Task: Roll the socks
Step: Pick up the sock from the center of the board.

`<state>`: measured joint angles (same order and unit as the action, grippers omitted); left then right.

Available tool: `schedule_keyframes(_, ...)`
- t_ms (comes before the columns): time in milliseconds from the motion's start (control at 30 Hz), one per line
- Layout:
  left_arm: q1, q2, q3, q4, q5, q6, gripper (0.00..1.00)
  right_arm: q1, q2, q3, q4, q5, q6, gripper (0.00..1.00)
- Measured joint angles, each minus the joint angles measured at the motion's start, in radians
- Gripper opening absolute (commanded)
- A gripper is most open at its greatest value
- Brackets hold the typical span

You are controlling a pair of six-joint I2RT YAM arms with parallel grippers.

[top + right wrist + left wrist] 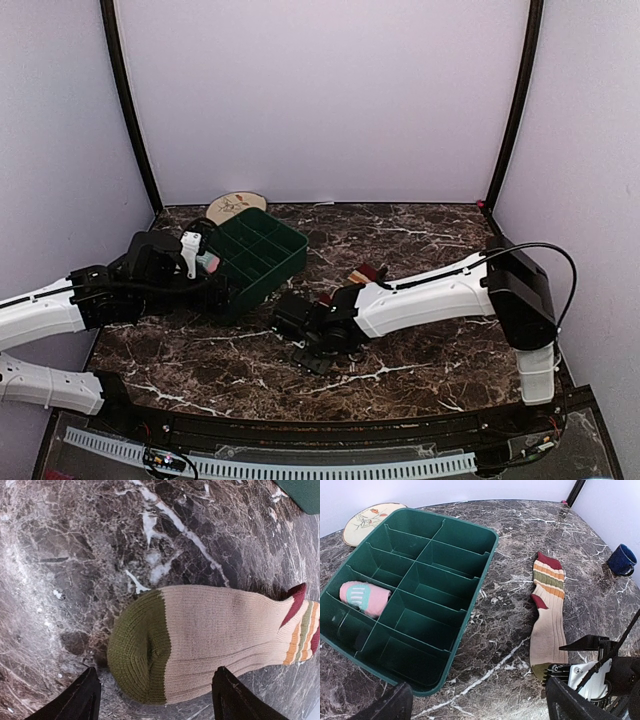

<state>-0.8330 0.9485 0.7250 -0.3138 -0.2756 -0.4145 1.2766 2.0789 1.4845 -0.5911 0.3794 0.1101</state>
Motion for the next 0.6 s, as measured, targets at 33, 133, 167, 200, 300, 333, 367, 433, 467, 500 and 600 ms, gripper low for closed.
schedule_keyframes(33,0.0,-0.002,-0.001,-0.002,-0.003,0.0,0.95,0.0,0.005,0.005,-0.003,0.005,-0.005,0.73)
schedule_keyframes(133,0.0,-0.003,-0.004,-0.003,-0.006,-0.001,0.95,0.0,0.018,0.018,-0.005,0.014,-0.022,0.72)
schedule_keyframes(167,0.0,-0.003,-0.006,-0.003,-0.008,-0.001,0.95,0.0,0.022,0.021,-0.006,0.018,-0.025,0.72)
schedule_keyframes(200,0.0,-0.003,-0.007,-0.005,-0.01,-0.001,0.95,0.0,0.026,0.024,-0.007,0.02,-0.031,0.72)
schedule_keyframes(300,0.0,-0.003,-0.009,-0.006,-0.014,-0.001,0.95,-0.001,0.027,0.025,-0.007,0.03,-0.048,0.71)
schedule_keyframes(333,0.0,-0.003,-0.009,-0.006,-0.014,-0.001,0.95,-0.002,0.027,0.025,-0.008,0.033,-0.053,0.7)
schedule_keyframes(367,0.0,-0.003,-0.009,-0.006,-0.015,-0.001,0.95,-0.002,0.029,0.026,-0.008,0.036,-0.059,0.7)
schedule_keyframes(433,0.0,-0.003,-0.01,-0.006,-0.018,-0.001,0.95,-0.003,0.032,0.031,-0.008,0.043,-0.073,0.7)
schedule_keyframes(467,0.0,-0.003,-0.011,-0.006,-0.019,-0.001,0.95,-0.003,0.033,0.032,-0.008,0.046,-0.079,0.7)
schedule_keyframes(500,0.0,-0.003,-0.013,-0.006,-0.021,-0.001,0.95,-0.005,0.035,0.035,-0.008,0.049,-0.086,0.7)
schedule_keyframes(600,0.0,-0.003,-0.018,-0.006,-0.023,-0.002,0.95,-0.007,0.04,0.042,-0.008,0.06,-0.106,0.68)
